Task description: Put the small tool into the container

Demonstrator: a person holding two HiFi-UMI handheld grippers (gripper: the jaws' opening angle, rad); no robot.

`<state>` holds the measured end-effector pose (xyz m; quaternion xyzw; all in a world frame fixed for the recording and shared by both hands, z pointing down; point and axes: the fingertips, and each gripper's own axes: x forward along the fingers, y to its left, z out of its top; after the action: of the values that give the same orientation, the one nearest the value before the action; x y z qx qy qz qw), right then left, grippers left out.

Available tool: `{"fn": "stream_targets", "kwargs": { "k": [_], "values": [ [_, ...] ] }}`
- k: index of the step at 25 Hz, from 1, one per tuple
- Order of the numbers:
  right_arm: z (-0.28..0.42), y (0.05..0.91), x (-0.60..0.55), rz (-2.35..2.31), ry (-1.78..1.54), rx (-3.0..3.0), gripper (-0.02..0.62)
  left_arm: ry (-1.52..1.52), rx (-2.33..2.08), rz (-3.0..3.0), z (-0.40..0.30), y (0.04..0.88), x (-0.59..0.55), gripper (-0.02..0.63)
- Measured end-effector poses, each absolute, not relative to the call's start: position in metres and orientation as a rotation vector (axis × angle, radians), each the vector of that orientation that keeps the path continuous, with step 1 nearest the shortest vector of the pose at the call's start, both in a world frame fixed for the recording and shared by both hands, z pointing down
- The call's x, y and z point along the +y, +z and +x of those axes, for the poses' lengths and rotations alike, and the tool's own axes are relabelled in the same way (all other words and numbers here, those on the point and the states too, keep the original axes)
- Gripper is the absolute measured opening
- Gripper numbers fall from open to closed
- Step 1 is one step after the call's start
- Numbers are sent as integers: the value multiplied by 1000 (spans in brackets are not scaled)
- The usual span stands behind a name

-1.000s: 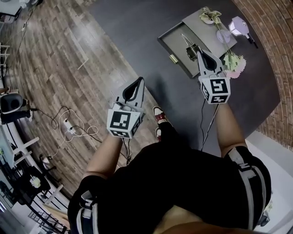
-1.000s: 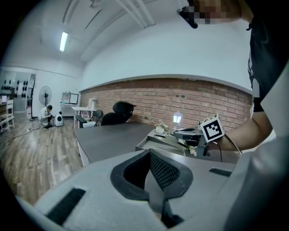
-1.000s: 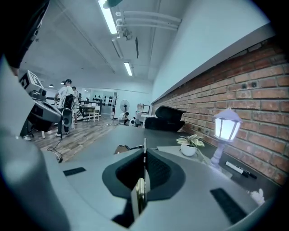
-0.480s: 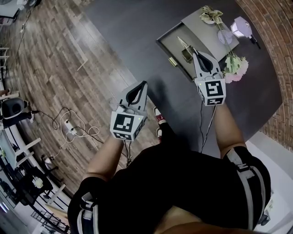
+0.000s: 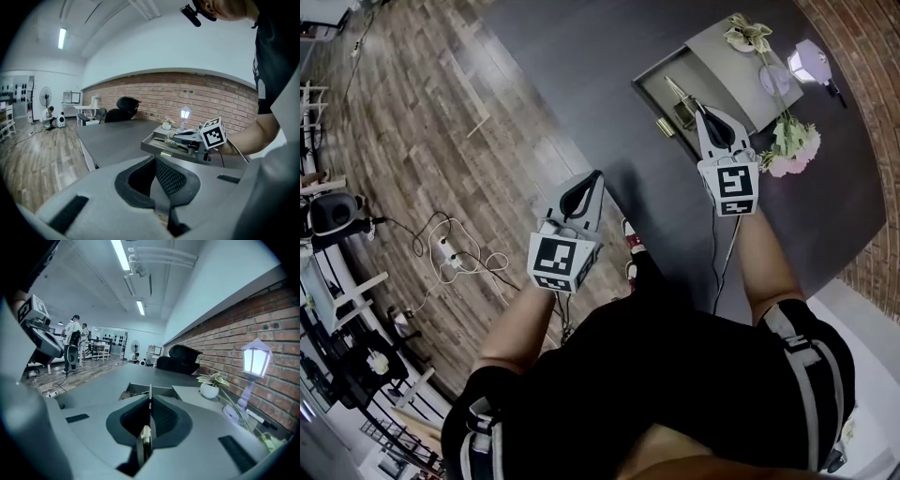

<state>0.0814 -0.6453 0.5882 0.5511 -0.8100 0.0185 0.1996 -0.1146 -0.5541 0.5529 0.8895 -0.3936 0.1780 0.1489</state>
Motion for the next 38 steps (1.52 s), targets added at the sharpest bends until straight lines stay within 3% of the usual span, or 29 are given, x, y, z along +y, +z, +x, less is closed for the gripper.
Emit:
{"fn": "stream_targets", "kwargs": {
  "k": [18, 38],
  "values": [
    [78, 597, -640, 1502, 41, -2156, 13, 476, -1189, 2560, -120, 533, -544, 9],
    [84, 546, -603, 1617, 45, -2250, 38, 476, -1202, 2632, -121, 504, -495, 9]
  ]
}}
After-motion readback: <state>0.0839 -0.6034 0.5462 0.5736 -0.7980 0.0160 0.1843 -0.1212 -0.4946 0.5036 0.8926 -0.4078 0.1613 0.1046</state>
